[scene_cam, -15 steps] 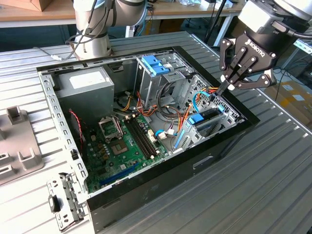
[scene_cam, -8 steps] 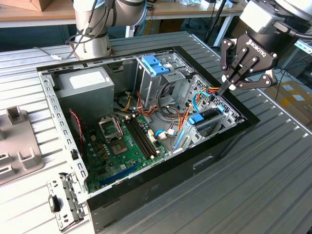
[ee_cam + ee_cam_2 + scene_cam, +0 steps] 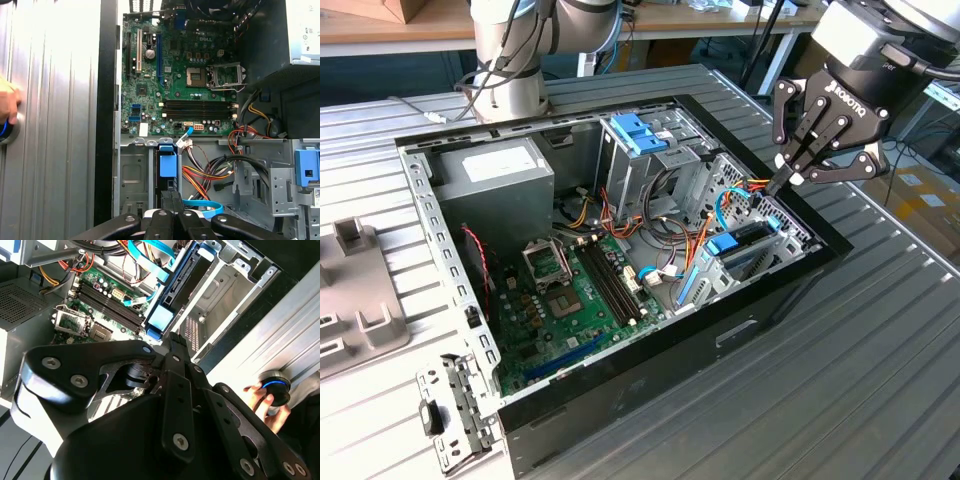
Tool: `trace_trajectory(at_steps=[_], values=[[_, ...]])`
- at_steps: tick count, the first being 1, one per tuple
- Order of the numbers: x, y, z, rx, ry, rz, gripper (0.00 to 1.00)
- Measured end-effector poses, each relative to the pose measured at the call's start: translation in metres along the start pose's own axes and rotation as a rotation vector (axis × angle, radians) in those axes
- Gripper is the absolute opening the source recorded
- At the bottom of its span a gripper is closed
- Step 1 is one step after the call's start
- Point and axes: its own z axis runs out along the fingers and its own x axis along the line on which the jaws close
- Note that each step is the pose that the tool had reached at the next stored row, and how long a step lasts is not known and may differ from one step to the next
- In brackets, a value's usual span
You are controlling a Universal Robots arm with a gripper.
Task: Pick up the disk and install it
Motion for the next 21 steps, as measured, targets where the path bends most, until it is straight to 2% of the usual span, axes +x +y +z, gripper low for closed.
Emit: trace_trajectory(at_steps=[4,11,15,17,18,21], values=[[0.0,-0.0003,0.0,0.0,0.0,0.0,0.11],[0.0001,-0.0069,0.0002,0.0,-0.0001,0.0,0.11],[0.0003,-0.0133,0.0012,0.0,0.0004,0.0,0.11],[0.0004,-0.0187,0.0026,0.0,0.0006,0.0,0.11],[0.0005,-0.022,0.0039,0.0,0.0006,0.0,0.11],[0.0009,-0.0258,0.0081,0.0,0.0008,0.0,0.11]])
